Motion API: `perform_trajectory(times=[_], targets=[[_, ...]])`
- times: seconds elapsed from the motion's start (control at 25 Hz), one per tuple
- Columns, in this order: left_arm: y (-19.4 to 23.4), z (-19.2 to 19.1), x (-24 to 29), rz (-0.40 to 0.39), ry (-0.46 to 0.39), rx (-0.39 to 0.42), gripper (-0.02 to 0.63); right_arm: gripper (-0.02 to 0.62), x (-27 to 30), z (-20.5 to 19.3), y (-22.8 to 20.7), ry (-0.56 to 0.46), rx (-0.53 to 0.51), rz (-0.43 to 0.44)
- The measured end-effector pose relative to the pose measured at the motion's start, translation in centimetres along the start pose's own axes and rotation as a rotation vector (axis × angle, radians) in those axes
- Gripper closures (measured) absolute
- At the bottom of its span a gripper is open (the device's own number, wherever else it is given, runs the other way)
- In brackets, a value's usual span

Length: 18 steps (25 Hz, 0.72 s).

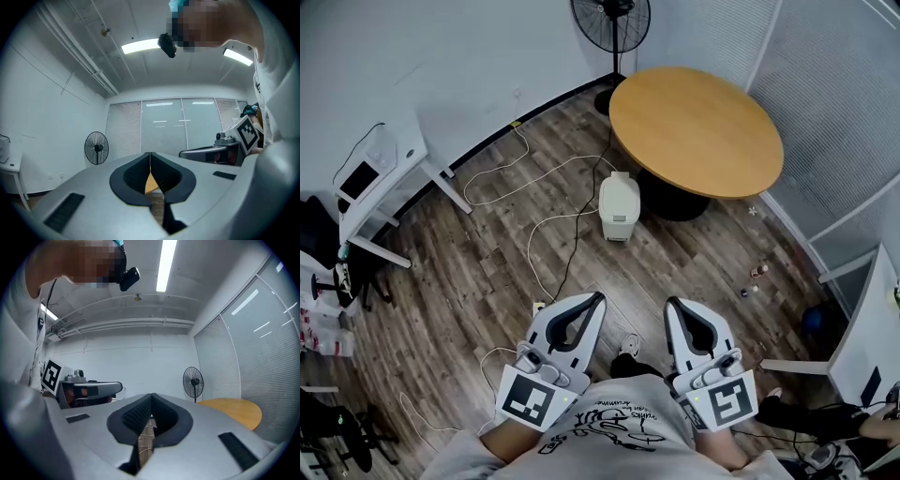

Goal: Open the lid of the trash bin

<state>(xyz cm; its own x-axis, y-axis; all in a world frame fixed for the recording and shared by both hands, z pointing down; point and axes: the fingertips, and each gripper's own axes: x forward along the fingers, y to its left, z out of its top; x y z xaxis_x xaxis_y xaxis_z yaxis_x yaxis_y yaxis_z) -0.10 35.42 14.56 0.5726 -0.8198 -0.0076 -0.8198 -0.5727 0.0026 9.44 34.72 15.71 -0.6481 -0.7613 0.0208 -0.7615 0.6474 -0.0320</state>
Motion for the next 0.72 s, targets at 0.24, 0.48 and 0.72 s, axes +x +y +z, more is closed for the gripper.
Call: perform_trajectory(times=[0.24, 0.48, 0.72], targets=[[1.3, 0.0, 4.6, 0.018, 0.01, -0.01, 0.584, 0.589, 2.5, 0.3, -3.9, 0.007, 0.0, 0.02], [2.1, -0.6, 8.5, 0.037, 0.02, -0.014, 0.584, 0.589, 4.6, 0.2, -7.1, 0.005, 0.028, 0.047], [3.6, -1.1, 10.0, 0.063, 0.043, -0.025, 0.584, 0.589, 6.4, -0.4, -8.6, 0.022, 0.032, 0.07]])
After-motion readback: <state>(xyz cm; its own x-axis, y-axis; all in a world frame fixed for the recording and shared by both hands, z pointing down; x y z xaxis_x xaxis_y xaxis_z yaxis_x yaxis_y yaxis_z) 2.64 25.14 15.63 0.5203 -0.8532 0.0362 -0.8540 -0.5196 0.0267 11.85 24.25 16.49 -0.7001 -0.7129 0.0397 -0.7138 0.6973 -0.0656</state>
